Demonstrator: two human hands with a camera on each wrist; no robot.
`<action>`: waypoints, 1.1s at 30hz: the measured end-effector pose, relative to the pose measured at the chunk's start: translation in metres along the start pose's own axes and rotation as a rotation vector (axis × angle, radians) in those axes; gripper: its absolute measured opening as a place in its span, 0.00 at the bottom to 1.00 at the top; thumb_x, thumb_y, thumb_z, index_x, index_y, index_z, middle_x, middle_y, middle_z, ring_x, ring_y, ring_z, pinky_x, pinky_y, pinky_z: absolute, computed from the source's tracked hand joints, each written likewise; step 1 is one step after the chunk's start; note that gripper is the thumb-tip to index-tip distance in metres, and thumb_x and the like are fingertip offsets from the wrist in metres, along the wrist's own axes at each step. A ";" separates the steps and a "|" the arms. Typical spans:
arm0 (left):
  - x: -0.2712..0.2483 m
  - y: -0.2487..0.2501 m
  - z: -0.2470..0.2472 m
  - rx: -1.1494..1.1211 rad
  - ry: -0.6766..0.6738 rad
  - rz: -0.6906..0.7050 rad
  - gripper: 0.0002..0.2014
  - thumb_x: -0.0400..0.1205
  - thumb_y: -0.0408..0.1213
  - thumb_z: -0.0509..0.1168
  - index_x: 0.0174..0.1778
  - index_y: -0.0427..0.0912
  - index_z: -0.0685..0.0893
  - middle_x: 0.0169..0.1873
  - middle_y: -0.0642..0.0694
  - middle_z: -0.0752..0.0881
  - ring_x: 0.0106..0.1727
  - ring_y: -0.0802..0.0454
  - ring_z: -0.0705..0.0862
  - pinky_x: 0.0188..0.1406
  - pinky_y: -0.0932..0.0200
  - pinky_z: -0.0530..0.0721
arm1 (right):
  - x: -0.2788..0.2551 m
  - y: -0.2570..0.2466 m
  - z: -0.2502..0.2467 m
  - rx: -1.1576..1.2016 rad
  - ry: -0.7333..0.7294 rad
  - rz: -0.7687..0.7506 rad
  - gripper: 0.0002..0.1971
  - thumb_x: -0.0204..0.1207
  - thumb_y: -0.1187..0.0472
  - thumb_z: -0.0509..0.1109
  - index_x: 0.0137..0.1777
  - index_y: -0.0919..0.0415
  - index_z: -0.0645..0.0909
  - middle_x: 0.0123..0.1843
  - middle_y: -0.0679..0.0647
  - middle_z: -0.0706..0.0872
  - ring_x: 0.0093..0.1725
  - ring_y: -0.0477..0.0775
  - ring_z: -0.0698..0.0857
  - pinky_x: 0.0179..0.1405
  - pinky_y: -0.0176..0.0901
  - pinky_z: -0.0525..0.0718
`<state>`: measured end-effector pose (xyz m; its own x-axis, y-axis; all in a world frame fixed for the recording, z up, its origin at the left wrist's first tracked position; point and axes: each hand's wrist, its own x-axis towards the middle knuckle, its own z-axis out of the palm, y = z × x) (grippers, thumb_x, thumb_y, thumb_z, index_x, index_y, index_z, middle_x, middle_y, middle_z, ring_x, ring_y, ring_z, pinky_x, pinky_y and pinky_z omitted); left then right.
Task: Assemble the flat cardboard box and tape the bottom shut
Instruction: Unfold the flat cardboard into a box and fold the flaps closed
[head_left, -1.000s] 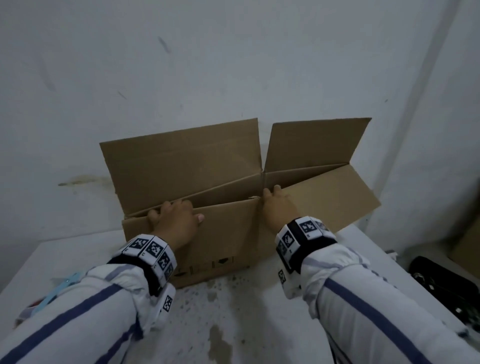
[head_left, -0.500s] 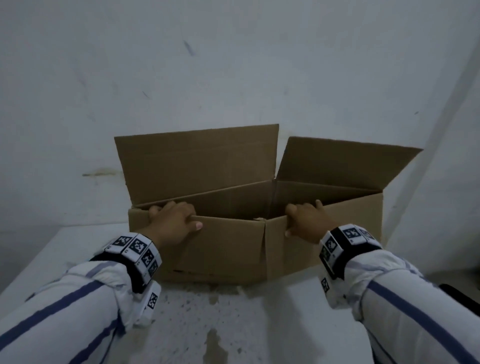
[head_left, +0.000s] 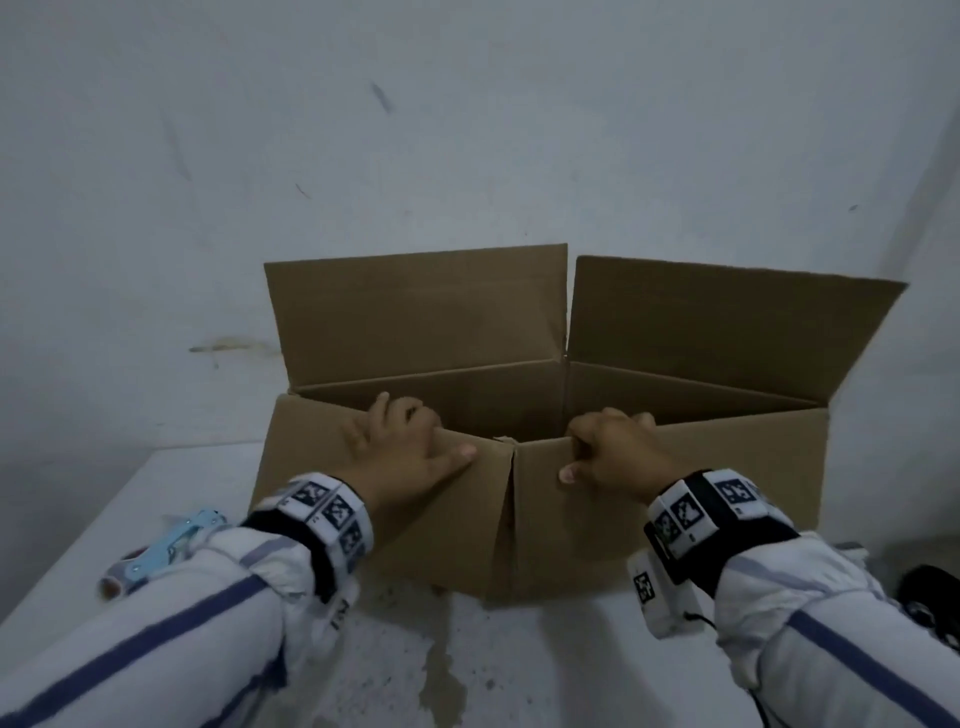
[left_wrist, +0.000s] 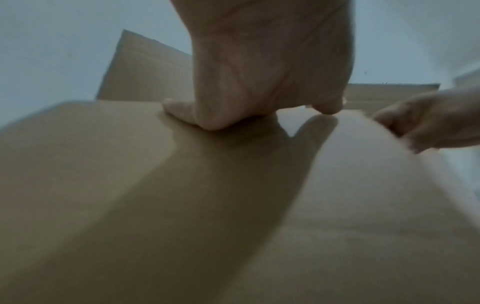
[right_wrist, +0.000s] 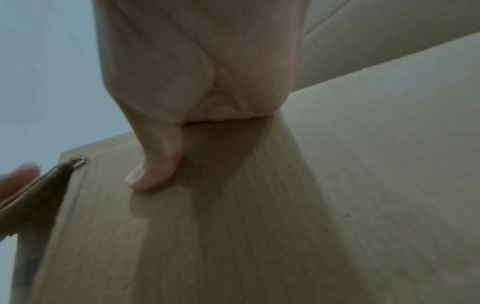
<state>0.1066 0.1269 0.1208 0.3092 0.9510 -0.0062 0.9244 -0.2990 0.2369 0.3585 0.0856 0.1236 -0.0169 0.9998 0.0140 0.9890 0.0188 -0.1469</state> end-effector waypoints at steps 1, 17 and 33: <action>-0.004 0.012 0.005 -0.055 -0.009 -0.006 0.28 0.73 0.71 0.54 0.63 0.59 0.71 0.80 0.50 0.54 0.83 0.37 0.40 0.74 0.24 0.46 | -0.002 -0.004 0.001 0.010 0.004 0.025 0.13 0.68 0.40 0.71 0.38 0.46 0.73 0.49 0.47 0.80 0.58 0.55 0.74 0.51 0.50 0.64; 0.001 0.018 0.020 -0.241 0.043 0.101 0.16 0.73 0.63 0.64 0.29 0.57 0.74 0.52 0.52 0.70 0.78 0.37 0.55 0.79 0.36 0.55 | -0.053 0.039 -0.028 0.027 0.040 0.362 0.37 0.75 0.30 0.53 0.81 0.46 0.60 0.87 0.52 0.45 0.85 0.60 0.45 0.80 0.67 0.48; -0.030 -0.009 0.008 -0.376 0.099 0.105 0.12 0.72 0.45 0.75 0.28 0.52 0.79 0.53 0.49 0.71 0.62 0.50 0.68 0.69 0.49 0.70 | -0.051 0.093 -0.044 -0.186 -0.044 0.297 0.35 0.78 0.63 0.63 0.83 0.48 0.53 0.87 0.52 0.44 0.86 0.57 0.46 0.81 0.67 0.52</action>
<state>0.0910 0.1007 0.1116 0.3576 0.9253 0.1265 0.7371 -0.3628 0.5701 0.4577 0.0360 0.1530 0.2728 0.9610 -0.0451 0.9616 -0.2709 0.0442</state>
